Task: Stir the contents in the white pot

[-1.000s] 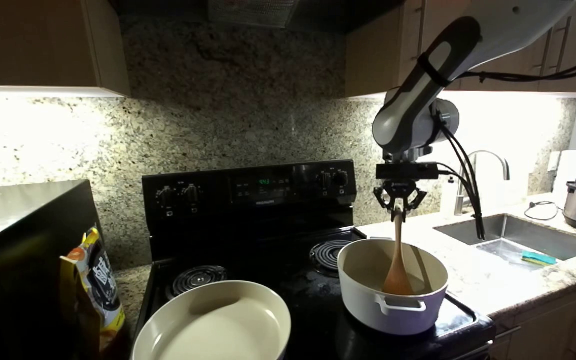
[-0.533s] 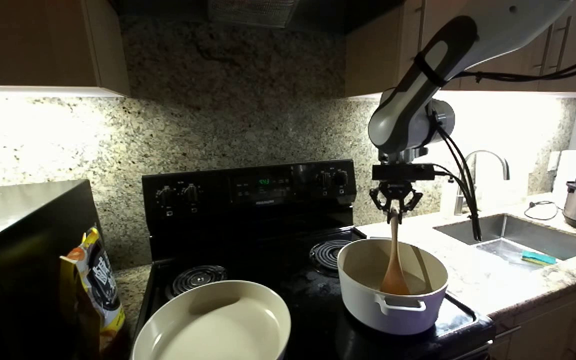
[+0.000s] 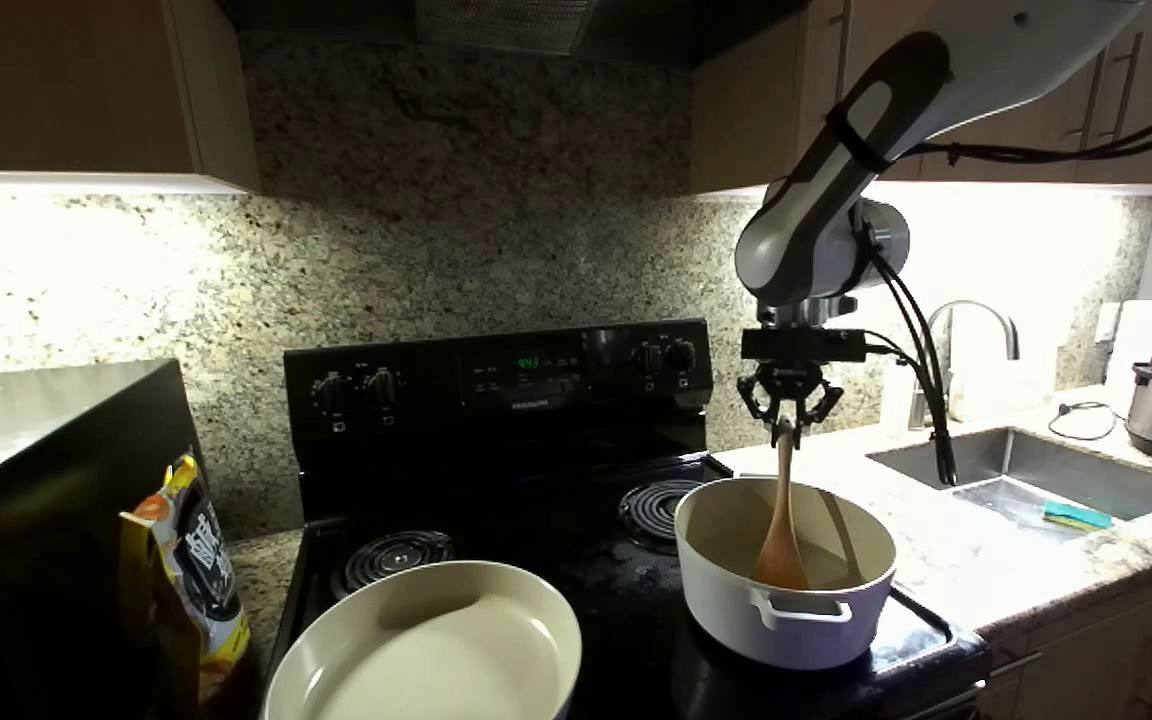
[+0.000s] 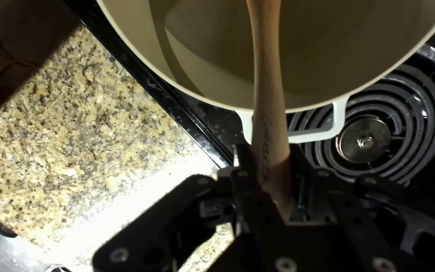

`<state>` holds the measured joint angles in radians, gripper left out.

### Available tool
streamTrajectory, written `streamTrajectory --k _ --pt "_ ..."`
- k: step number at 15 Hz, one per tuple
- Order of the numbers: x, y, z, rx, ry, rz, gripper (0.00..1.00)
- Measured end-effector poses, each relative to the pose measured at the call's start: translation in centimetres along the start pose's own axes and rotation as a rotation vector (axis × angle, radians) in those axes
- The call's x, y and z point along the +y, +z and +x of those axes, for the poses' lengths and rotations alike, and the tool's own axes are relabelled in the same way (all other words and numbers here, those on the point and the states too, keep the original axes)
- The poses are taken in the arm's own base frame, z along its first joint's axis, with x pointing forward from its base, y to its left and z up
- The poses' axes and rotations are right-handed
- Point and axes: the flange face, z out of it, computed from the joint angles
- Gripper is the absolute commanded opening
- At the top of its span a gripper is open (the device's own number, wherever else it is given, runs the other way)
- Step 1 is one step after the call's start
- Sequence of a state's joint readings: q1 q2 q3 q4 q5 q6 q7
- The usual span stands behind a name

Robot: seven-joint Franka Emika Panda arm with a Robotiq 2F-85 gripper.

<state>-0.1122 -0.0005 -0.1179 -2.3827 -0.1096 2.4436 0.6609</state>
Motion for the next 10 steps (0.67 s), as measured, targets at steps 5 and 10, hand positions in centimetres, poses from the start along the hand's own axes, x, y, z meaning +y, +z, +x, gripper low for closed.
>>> streamTrajectory --k 5,10 --pt "0.15 -0.24 0.48 0.014 0.033 0.035 0.07" --pt "0.86 -0.05 0.89 0.043 0.073 0.067 0.07"
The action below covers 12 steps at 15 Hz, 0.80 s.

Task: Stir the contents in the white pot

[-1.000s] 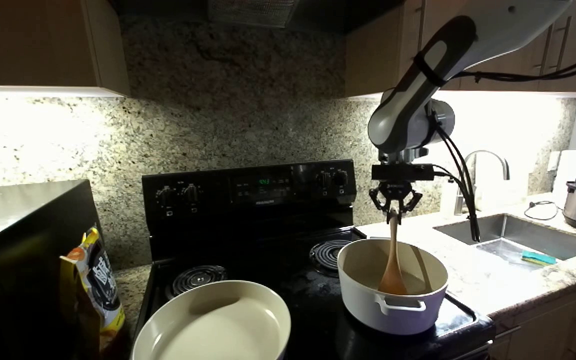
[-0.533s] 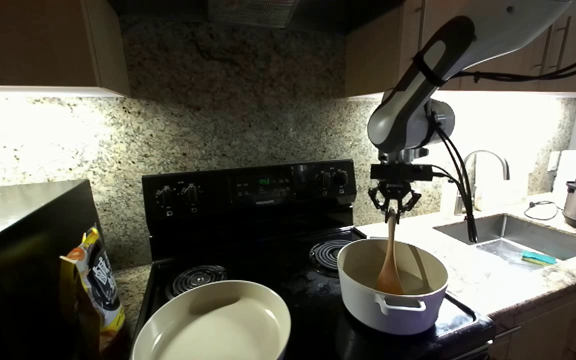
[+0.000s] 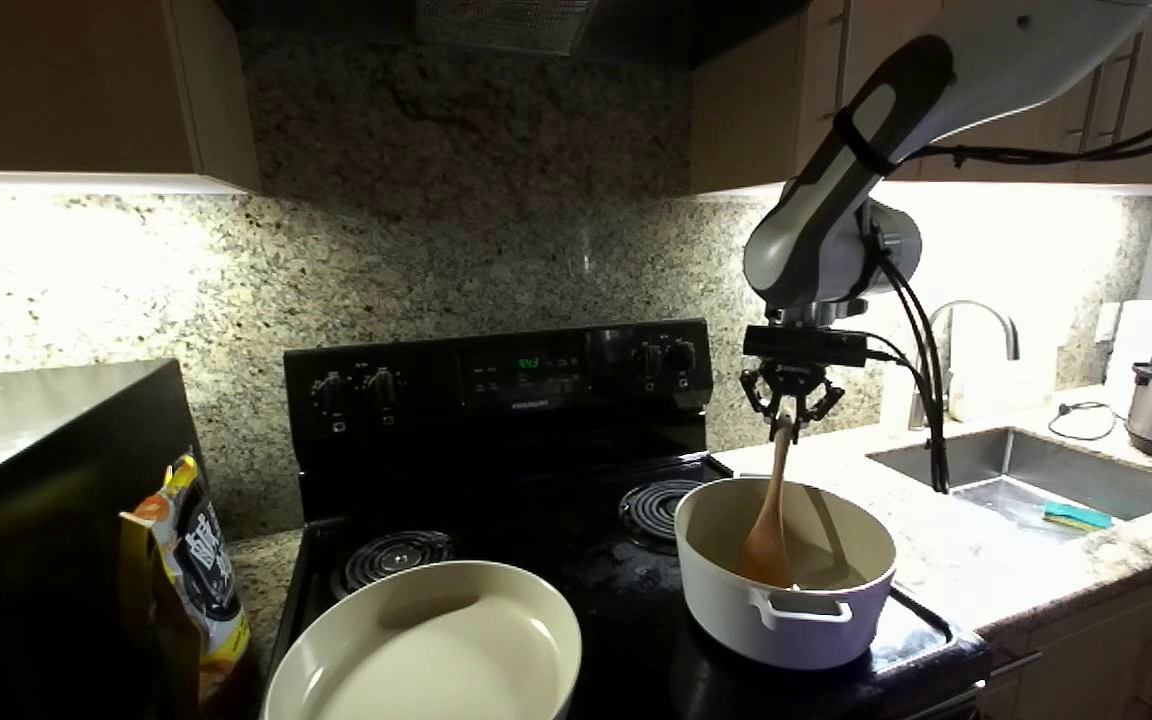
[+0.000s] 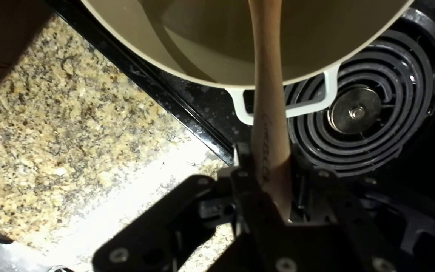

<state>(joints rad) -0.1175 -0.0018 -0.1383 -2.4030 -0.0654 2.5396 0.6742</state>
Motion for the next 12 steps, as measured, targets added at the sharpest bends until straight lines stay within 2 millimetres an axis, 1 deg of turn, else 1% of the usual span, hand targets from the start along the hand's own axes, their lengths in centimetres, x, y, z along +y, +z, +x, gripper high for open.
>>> streamTrajectory --k 8,12 --pt "0.41 -0.02 0.37 0.096 0.076 0.091 0.07" --pt "0.68 0.08 0.40 0.121 0.117 0.096 0.07"
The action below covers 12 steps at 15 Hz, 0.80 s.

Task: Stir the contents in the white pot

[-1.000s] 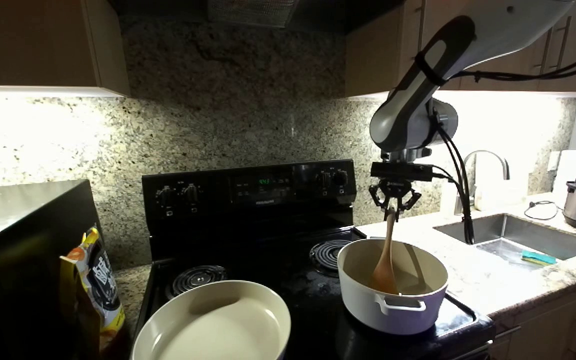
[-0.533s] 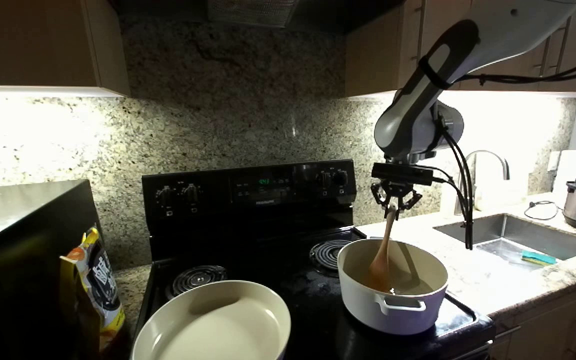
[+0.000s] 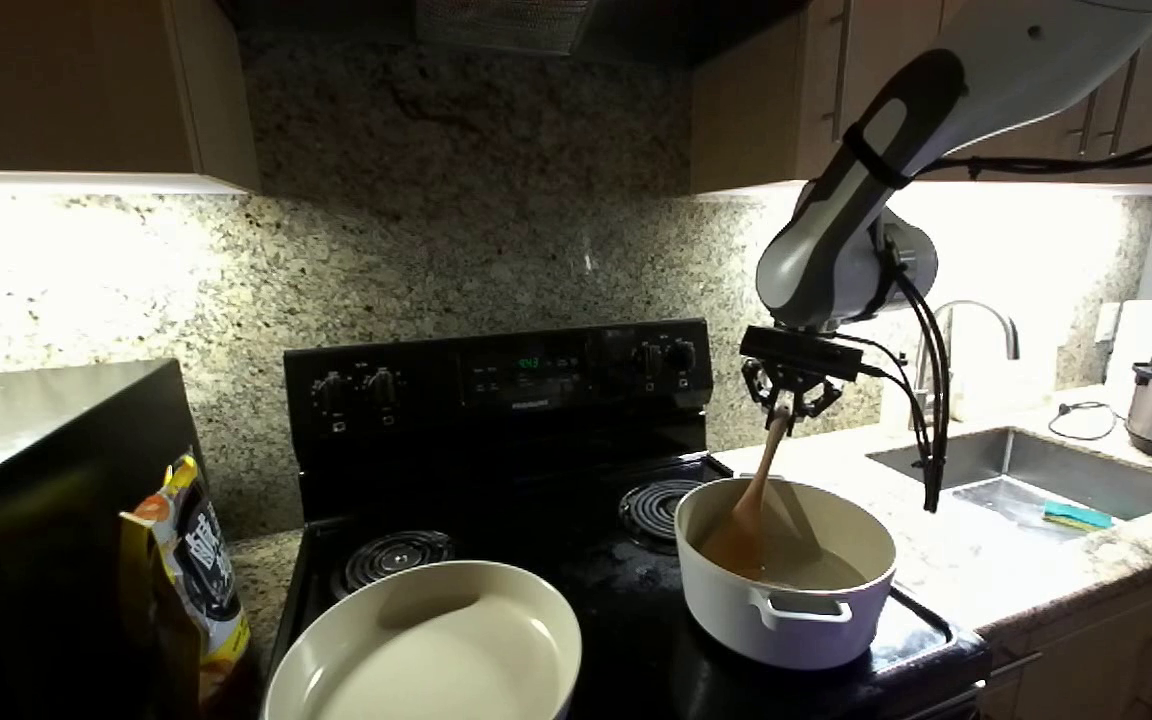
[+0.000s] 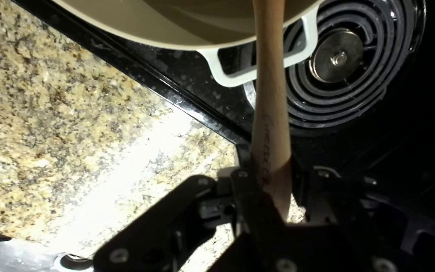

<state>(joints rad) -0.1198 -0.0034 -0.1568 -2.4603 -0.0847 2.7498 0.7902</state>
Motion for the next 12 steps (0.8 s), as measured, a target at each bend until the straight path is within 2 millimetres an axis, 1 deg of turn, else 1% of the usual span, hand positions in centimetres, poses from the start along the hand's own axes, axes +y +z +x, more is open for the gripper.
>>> streamTrajectory --k 5,8,9,11,12 --pt "0.5 0.0 0.2 0.044 0.062 -0.039 0.07" --pt "0.4 0.0 0.0 0.061 0.061 -0.051 0.07" --pt "0.8 -0.4 0.4 0.064 0.062 -0.053 0.07" --pt "2.2 -2.7 1.8 0.084 0.071 -0.054 0.07" --pt "3.3 -4.1 2.6 0.094 0.078 -0.057 0.07"
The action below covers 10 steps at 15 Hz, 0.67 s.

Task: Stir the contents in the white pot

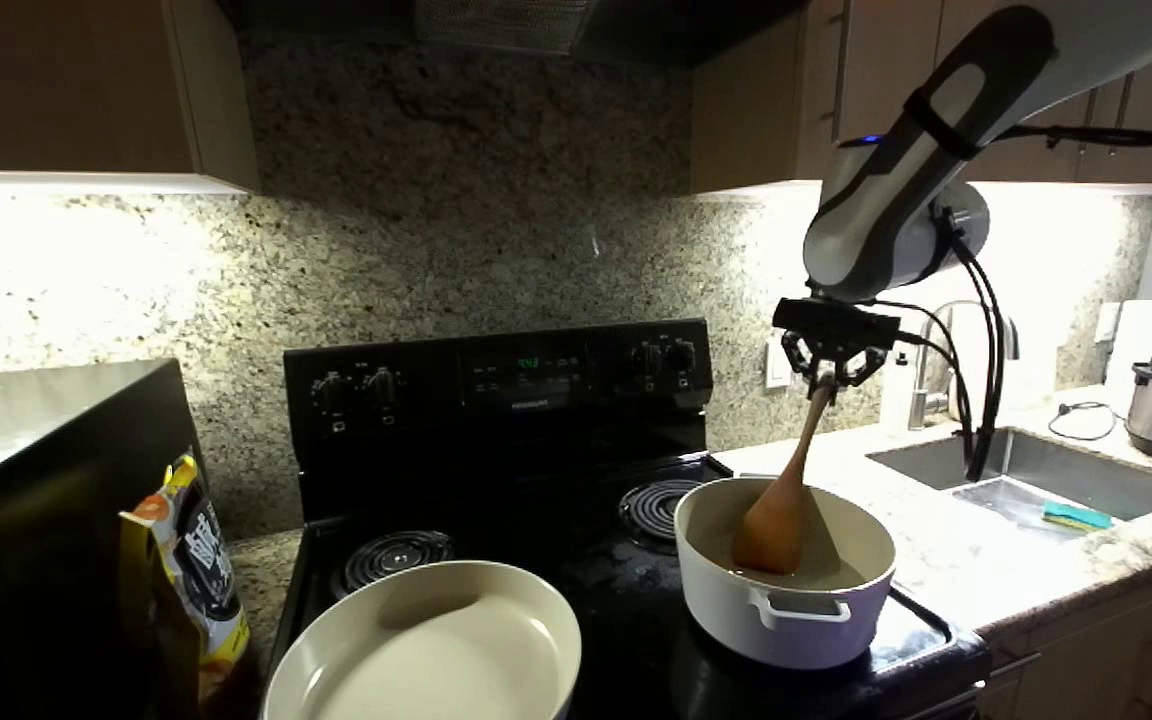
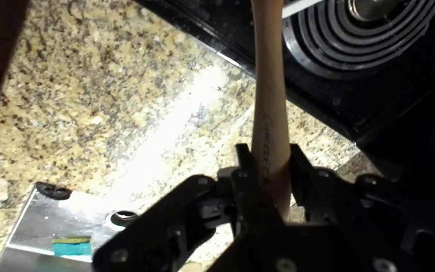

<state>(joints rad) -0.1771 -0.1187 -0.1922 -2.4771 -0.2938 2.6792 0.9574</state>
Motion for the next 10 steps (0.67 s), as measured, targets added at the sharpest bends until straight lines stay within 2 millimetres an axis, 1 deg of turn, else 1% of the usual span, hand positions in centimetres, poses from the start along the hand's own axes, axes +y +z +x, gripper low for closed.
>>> streamTrajectory --k 1,3,5,7,10 --pt "1.0 -1.4 1.0 0.008 0.005 -0.005 0.07" --pt "2.7 -4.0 2.1 0.013 -0.012 -0.020 0.07" --pt "3.5 -5.7 2.2 -0.001 -0.054 -0.039 0.07" --pt "3.6 -6.5 1.5 -0.031 -0.110 -0.062 0.07" --pt "2.5 -6.7 0.3 -0.047 -0.188 -0.071 0.07"
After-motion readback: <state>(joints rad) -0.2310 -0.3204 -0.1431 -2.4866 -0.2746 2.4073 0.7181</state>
